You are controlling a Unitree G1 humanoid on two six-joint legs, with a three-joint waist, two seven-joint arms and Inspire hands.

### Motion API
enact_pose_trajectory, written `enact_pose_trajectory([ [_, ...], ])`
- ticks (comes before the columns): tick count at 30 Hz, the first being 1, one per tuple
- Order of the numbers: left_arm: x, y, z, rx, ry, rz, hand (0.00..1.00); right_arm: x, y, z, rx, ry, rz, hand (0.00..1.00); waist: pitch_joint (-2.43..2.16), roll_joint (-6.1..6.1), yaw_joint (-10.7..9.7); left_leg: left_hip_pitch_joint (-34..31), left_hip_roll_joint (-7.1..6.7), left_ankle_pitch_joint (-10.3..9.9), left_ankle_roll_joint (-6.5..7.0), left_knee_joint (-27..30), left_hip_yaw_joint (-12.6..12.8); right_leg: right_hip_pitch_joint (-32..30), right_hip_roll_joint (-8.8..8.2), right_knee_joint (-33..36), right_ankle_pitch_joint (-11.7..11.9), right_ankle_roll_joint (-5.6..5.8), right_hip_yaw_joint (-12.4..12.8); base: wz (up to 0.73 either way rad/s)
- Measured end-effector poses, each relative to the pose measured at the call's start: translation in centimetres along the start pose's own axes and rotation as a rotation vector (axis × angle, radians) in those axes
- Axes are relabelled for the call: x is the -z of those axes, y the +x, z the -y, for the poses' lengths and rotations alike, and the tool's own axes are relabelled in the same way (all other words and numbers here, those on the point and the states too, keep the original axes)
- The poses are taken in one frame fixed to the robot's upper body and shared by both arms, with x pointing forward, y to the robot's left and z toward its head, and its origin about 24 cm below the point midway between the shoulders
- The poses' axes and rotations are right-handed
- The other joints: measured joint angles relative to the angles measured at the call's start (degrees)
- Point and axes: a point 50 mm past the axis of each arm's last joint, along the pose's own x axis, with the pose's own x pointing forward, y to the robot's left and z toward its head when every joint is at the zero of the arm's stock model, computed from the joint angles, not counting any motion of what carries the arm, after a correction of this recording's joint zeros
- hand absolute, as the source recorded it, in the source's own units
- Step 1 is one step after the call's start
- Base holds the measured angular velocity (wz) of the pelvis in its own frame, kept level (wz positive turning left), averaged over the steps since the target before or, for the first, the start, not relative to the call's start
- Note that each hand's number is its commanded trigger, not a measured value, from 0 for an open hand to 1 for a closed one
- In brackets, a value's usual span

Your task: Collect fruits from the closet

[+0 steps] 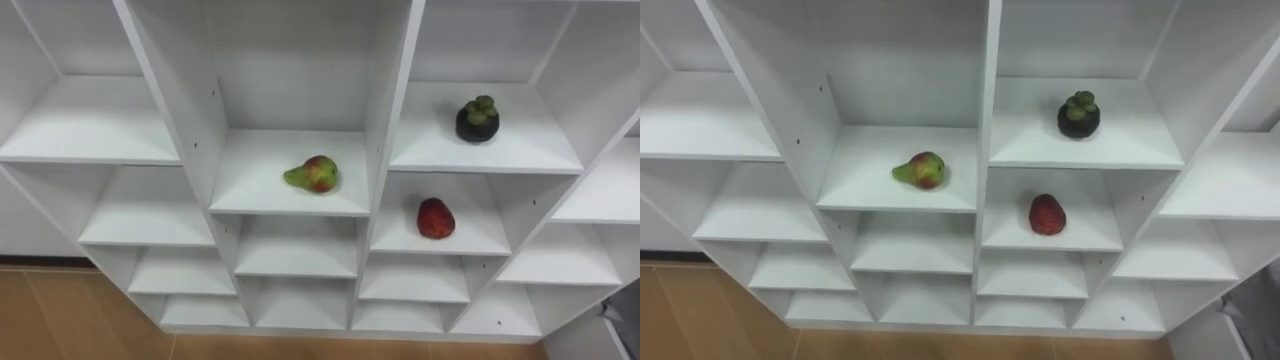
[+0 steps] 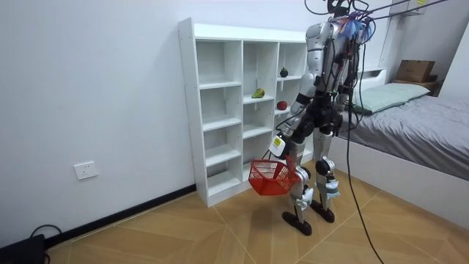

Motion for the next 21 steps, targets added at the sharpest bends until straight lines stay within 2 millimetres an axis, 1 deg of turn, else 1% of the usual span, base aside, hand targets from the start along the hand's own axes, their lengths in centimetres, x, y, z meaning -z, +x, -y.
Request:
enact_pose_trajectory([
  [3, -0.4, 0.1, -0.1, -0.014, -0.004, 0.016, 1.0, -1.4, 0.0, 0.3, 0.022, 0.061, 0.076, 0.0, -0.07, 0.07, 0.04, -0.09, 0.02, 0.0, 0.0, -0.08, 0.29, -0.48, 0.01, 0.06, 0.02, -0.01, 0.28, -0.03],
  [5, -0.6, 0.1, -0.2, -0.017, -0.005, 0.021, 1.0, -1.8, -0.1, 0.4, 0.027, 0.098, 0.103, 0.0, -0.15, 0.16, 0.06, -0.11, 0.03, 0.0, 0.0, -0.24, 0.4, -0.61, 0.02, 0.05, 0.04, -0.01, 0.52, -0.06],
  [6, -0.8, 0.1, -0.2, -0.017, -0.006, 0.027, 1.0, -2.0, -0.1, 0.5, 0.03, 0.125, 0.116, 0.0, -0.33, 0.07, 0.06, -0.09, 0.02, 0.0, 0.0, -0.35, 0.49, -0.67, 0.02, 0.01, 0.03, -0.01, 0.61, -0.05],
  [8, -1.2, 0.1, -0.2, -0.02, -0.018, 0.044, 1.0, -2.3, -0.2, 0.5, 0.032, 0.172, 0.135, 0.0, -0.53, 0.04, 0.07, -0.06, 0.03, 0.0, 0.0, -0.62, 0.62, -0.84, 0.02, 0.0, 0.04, -0.01, 0.72, -0.05],
  [11, -1.9, 0.2, -0.3, -0.034, -0.029, 0.085, 1.0, -2.9, -0.4, 0.6, 0.034, 0.233, 0.173, 0.0, -0.58, -0.02, 0.12, -0.12, 0.09, 0.01, 0.0, -0.75, 1.33, -1.27, 0.02, 0.18, 0.05, -0.01, 0.96, -0.08],
  [13, -2.4, 0.2, -0.4, -0.044, -0.063, 0.109, 1.0, -3.4, -0.5, 0.6, 0.033, 0.259, 0.198, 0.0, -0.61, -0.06, 0.17, -0.14, 0.15, 0.01, 0.0, -0.81, 1.77, -1.61, 0.07, 0.37, 0.06, -0.01, 1.55, -0.13],
  [16, -3.0, 0.2, -0.5, -0.057, -0.103, 0.143, 1.0, -4.3, -0.7, 0.6, 0.038, 0.273, 0.251, 0.0, -0.52, -0.26, -0.06, -0.11, 0.16, 0.0, 0.01, -0.99, 2.11, -1.91, 0.06, 0.52, 0.08, 0.03, 1.77, -0.07],
  [17, -3.3, 0.2, -0.5, -0.057, -0.108, 0.158, 1.0, -4.4, -0.8, 0.6, 0.039, 0.278, 0.27, 0.0, -0.65, -0.12, -0.08, -0.11, 0.15, 0.0, 0.01, -1.03, 2.23, -1.98, 0.07, 0.62, 0.08, 0.04, 1.83, 0.0],
  [19, -3.6, 0.2, -0.4, -0.054, -0.118, 0.17, 1.0, -4.9, -1.1, 0.7, 0.041, 0.286, 0.306, 0.0, -0.67, -0.15, -0.05, -0.09, 0.21, 0.0, 0.02, -1.04, 2.35, -2.14, 0.11, 0.89, 0.08, 0.04, 2.06, -0.05],
  [21, -3.8, 0.1, -0.2, -0.048, -0.132, 0.181, 1.0, -5.8, -1.6, 1.1, 0.043, 0.299, 0.366, 0.0, -0.7, -0.08, -0.12, -0.11, 0.31, 0.0, 0.02, -1.04, 2.78, -2.34, 0.17, 1.0, 0.12, 0.0, 2.29, -0.07],
])
